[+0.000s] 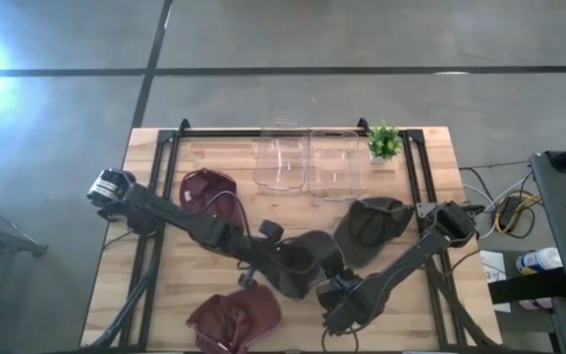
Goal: Pick & Place hat
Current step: Put the left black cap into the left transparent bin
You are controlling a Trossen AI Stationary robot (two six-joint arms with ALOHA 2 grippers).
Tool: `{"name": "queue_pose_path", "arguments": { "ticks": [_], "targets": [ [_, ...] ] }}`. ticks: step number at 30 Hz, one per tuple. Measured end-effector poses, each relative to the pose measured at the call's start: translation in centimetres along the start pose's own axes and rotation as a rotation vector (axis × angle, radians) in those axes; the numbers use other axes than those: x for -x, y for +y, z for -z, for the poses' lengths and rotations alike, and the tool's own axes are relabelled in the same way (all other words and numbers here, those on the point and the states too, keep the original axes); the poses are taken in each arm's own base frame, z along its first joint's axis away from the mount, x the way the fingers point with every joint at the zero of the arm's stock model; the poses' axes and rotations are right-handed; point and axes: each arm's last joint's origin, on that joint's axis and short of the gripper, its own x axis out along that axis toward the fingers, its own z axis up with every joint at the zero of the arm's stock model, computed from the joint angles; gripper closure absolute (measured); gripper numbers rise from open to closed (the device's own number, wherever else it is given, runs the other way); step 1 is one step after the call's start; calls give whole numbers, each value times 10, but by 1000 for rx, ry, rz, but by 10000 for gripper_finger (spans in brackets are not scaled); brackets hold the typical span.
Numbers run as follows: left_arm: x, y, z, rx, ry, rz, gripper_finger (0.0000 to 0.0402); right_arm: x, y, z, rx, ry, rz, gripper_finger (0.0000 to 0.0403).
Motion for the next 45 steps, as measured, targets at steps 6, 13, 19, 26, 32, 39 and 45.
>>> {"name": "queue_pose_path", "arguments": {
  "ticks": [6,13,19,26,32,39,45],
  "targets": [
    [3,2,-15,11,-99,26,399,-8,-9,-1,-4,6,69,390],
    [-38,1,-13,7,-84,-97,399,-14,-15,-8,-18,-35,51,390],
    [-73,1,-5,-32,-10,-190,399,-10,-10,-10,-14,-60,38,390],
    [-102,0,6,-6,0,-229,399,-7,-1,-9,-53,-59,-107,390],
    [-108,0,8,-28,5,-259,399,-6,4,-7,-78,-54,-117,390],
    [-103,5,3,-18,21,-372,389,-7,8,-6,-221,-24,-243,339],
    [-99,5,-2,-3,5,-350,319,-4,12,-5,-206,-10,-296,254]
  ]
}}
